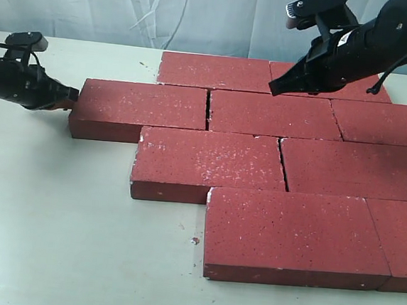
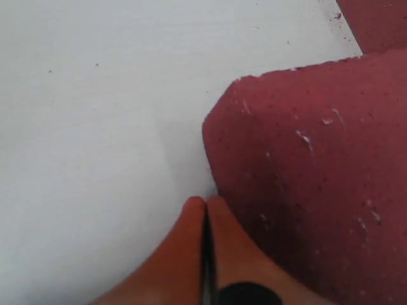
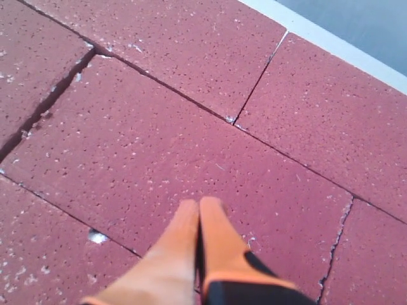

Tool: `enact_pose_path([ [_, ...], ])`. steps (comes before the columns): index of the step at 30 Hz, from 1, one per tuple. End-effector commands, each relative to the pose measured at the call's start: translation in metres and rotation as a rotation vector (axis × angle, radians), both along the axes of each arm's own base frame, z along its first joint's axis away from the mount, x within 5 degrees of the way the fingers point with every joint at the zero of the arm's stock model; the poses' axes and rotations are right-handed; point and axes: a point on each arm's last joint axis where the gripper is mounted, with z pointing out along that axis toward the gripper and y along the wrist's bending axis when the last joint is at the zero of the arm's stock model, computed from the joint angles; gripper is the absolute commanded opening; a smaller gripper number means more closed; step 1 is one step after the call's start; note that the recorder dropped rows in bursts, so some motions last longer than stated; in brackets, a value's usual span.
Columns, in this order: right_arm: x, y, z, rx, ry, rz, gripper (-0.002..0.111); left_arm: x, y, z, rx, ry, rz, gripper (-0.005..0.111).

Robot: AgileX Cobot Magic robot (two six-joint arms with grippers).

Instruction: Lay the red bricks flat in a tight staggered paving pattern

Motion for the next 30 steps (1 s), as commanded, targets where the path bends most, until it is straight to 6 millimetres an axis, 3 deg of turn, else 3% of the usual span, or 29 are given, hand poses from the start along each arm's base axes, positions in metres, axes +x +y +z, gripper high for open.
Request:
enact_pose_path([
  [1,0.001,-0.002,-0.002,-0.002,-0.006,-0.003,-0.001,0.0,-0.012,0.003,-0.031,-0.005,-0.036,0.0],
  [24,0.001,-0.002,-0.001,-0.002,-0.009,-0.004,-0.001,0.003,-0.003,-0.001,0.073,-0.015,0.026,0.0],
  [27,0.001,-0.002,-0.001,-0.002,-0.009,-0.004,-0.001,0.003,-0.001,0.007,0.096,-0.034,0.009,0.0],
  [30,0.001,-0.002,-0.002,-0.005,-0.008,0.001,-0.001,0.001,0.001,0.03,0.091,-0.065,0.012,0.0],
])
